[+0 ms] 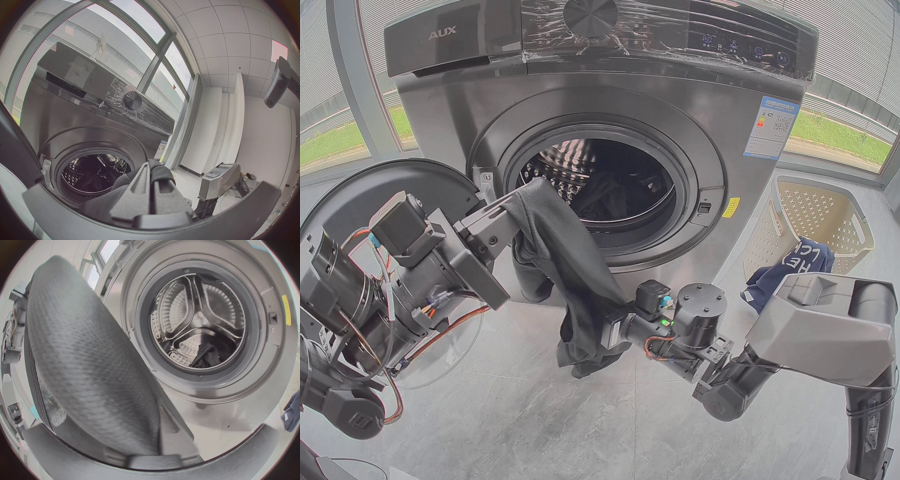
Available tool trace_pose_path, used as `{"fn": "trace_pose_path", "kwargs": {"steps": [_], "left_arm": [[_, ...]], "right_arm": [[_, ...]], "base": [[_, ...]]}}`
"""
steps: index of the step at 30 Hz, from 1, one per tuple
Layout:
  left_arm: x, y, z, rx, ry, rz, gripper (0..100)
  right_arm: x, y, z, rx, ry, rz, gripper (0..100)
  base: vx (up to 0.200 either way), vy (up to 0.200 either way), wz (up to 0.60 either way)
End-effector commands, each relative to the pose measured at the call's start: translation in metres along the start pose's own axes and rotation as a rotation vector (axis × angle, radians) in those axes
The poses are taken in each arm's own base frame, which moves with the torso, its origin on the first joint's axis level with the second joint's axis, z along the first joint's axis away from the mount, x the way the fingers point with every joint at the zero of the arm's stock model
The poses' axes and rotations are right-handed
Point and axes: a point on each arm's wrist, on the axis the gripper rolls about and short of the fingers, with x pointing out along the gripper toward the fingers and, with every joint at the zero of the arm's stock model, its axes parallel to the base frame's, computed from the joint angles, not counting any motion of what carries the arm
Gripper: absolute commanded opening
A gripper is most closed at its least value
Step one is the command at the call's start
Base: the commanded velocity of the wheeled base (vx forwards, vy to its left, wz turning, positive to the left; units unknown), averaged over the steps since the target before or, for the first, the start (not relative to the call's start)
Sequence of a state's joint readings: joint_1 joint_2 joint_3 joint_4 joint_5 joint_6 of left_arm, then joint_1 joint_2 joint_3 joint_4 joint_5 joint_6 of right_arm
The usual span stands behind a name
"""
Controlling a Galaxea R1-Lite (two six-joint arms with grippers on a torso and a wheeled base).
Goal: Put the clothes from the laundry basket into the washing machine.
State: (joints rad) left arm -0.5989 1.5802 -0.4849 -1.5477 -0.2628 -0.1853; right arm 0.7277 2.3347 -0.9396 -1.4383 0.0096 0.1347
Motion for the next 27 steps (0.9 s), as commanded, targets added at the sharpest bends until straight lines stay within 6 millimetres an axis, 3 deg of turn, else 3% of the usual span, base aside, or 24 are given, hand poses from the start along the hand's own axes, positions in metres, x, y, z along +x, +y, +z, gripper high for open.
{"fn": "trace_pose_path", "kwargs": {"steps": [1,5,11,13,14,18,27], "left_arm": [[-0.002,0.007,-0.007,0.001,0.026,0.029,0],[-0.008,0.016,-0.019,0.001,0.081,0.065,0],[-0.017,0.023,-0.040,-0.015,0.176,0.097,0],[-0.018,0.023,-0.041,-0.016,0.179,0.098,0],[-0.024,0.027,-0.054,-0.029,0.238,0.119,0],[-0.033,0.031,-0.071,-0.030,0.319,0.131,0],[-0.040,0.038,-0.089,-0.049,0.401,0.124,0]], "right_arm": [[-0.022,-0.018,0.043,-0.005,-0.069,-0.052,0],[-0.037,-0.017,0.071,-0.006,-0.120,-0.055,0],[-0.048,-0.011,0.093,-0.003,-0.174,-0.063,0],[-0.048,-0.011,0.094,-0.003,-0.177,-0.064,0],[-0.049,-0.010,0.098,-0.002,-0.192,-0.065,0],[-0.049,-0.007,0.101,0.000,-0.200,-0.058,0],[-0.048,-0.006,0.102,0.000,-0.204,-0.056,0]], "base": [[0.000,0.000,0.00],[0.000,0.000,0.00],[0.000,0.000,0.00],[0.000,0.000,0.00],[0.000,0.000,0.00],[0.000,0.000,0.00],[0.000,0.000,0.00]]}}
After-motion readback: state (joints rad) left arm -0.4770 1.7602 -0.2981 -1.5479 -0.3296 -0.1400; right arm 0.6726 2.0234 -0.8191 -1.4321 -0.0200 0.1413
